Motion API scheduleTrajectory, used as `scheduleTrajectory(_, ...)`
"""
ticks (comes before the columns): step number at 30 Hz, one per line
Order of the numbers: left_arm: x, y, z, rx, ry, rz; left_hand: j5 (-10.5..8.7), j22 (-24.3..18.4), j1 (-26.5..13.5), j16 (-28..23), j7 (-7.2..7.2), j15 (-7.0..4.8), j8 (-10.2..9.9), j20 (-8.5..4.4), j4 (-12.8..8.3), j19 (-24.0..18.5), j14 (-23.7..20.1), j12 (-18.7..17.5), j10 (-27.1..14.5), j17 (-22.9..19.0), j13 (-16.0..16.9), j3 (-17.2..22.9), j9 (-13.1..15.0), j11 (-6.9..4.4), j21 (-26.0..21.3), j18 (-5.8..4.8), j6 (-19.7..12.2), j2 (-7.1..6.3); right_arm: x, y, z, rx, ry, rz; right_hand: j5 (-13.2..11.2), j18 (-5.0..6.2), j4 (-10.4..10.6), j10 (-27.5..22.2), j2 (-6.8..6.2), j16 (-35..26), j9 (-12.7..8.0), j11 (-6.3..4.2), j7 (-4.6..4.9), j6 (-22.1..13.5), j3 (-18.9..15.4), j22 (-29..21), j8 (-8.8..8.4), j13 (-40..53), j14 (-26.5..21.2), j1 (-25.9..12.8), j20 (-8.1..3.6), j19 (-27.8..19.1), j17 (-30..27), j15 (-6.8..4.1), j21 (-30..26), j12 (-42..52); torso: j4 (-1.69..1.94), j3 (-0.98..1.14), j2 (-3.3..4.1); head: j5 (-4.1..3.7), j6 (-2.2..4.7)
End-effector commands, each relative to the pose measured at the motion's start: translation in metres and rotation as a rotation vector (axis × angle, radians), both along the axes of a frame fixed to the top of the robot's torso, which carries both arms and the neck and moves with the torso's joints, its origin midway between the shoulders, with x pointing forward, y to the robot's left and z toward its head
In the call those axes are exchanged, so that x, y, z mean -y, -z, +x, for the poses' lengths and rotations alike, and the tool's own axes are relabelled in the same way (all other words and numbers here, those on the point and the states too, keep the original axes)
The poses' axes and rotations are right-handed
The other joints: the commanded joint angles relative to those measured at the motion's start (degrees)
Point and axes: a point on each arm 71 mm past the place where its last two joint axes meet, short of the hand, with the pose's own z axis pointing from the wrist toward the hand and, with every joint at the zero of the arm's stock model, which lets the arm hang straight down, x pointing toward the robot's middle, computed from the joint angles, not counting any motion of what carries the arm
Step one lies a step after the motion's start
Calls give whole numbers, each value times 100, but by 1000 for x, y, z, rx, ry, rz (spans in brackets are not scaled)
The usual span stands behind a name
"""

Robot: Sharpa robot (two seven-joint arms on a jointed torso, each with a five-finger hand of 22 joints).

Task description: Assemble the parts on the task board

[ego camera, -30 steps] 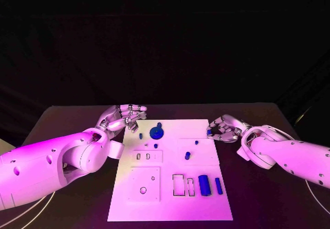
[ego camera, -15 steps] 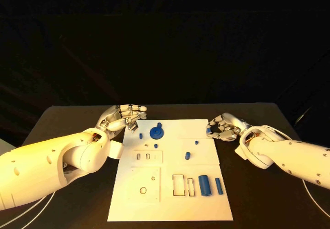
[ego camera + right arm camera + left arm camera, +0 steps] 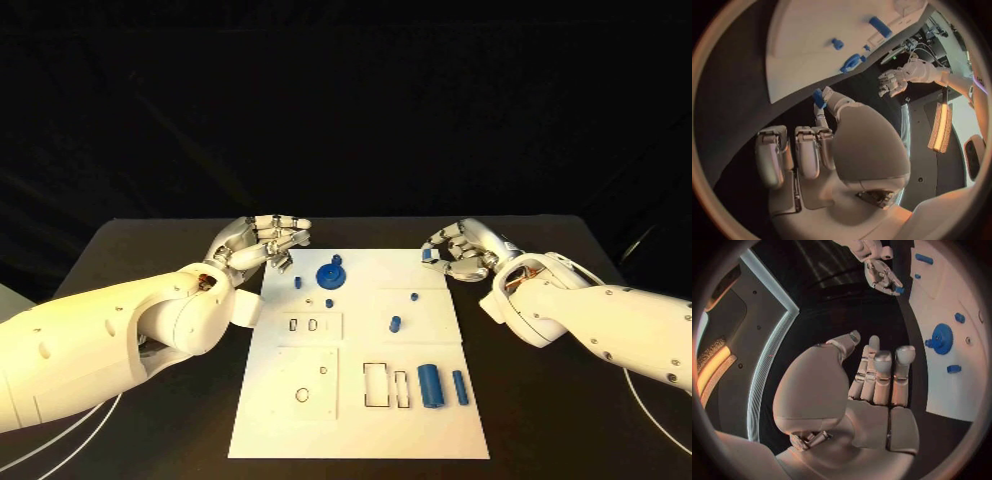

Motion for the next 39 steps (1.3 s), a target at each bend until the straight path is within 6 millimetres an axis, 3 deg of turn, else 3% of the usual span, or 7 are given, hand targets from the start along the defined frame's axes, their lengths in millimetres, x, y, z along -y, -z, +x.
scheduleTrajectory(1,2,0,1,0,7,-3,-20,59,-81,206,13,-4,45,-5,-22,83,215,92,-80,276,45,32,9,-6,54,-89,-54,7,-20,-3,-6,-7,24,30,16,-82,7,606,33,16,90,-45,-78,106,28,1507,102,1506,585,-18,-44,599,1405,-22,25,37,-5,-16,-43,33,-18)
scheduleTrajectory(4,2,1,3,-4,-1,2,-20,112,-89,243,12,-5,49,-6,-21,131,252,121,-89,312,58,33,10,-6,83,-99,-58,4,-46,-5,-14,-22,-12,37,14,-82,8,606,21,12,93,-41,-74,96,32,1507,105,1506,583,-50,-41,599,1396,-18,25,37,1,-26,-65,67,-44)
scheduleTrajectory(10,1,5,9,-17,-24,17,-20,170,-122,318,6,-13,65,-11,-8,194,323,239,-64,405,112,29,13,-18,121,-110,-59,-3,-101,-1,-35,-64,-90,21,14,-82,7,606,12,14,96,-39,-73,90,37,1507,110,1506,584,-74,-38,599,1400,-15,25,37,14,-69,-135,129,-113)
scheduleTrajectory(19,-2,9,14,-32,-53,36,-15,1061,-174,895,-33,-69,132,-70,10,1010,939,926,-89,1431,477,45,22,-75,603,-291,-44,-13,-149,19,-58,-130,-154,-21,14,-82,-9,606,-10,6,98,-38,-72,79,44,1507,112,1506,579,-86,-36,599,1378,-13,25,37,32,-102,-186,212,-172)
scheduleTrajectory(24,-2,10,15,-39,-56,43,-17,1400,-186,1099,-43,-85,156,-89,16,1299,1160,1277,-136,1846,674,64,21,-91,777,-360,-41,-18,-164,31,-66,-154,-169,-47,13,-82,-16,606,-35,2,102,-37,-69,76,47,1507,120,1506,576,-119,-33,599,1366,-9,25,37,51,-108,-182,185,-182)
scheduleTrajectory(30,-2,10,14,-42,-53,52,-17,1785,-202,1349,-54,-100,220,-109,26,1619,1441,1836,-195,2413,993,77,34,-106,966,-439,-1,-23,-176,42,-73,-152,-177,-78,12,-82,-14,606,-63,1,108,-36,-69,72,50,1507,132,1506,575,-178,-29,599,1363,-4,25,37,33,-108,-170,192,-176)
scheduleTrajectory(39,-2,10,13,-45,-50,55,-18,1939,-204,1456,-54,-101,262,-114,28,1743,1563,2151,-242,2680,1167,88,43,-108,1037,-470,7,-20,-184,51,-76,-138,-187,-106,11,-82,-9,606,-93,0,114,-37,-71,71,50,1507,144,1506,575,-237,-26,599,1362,-3,25,37,42,-98,-164,232,-232)
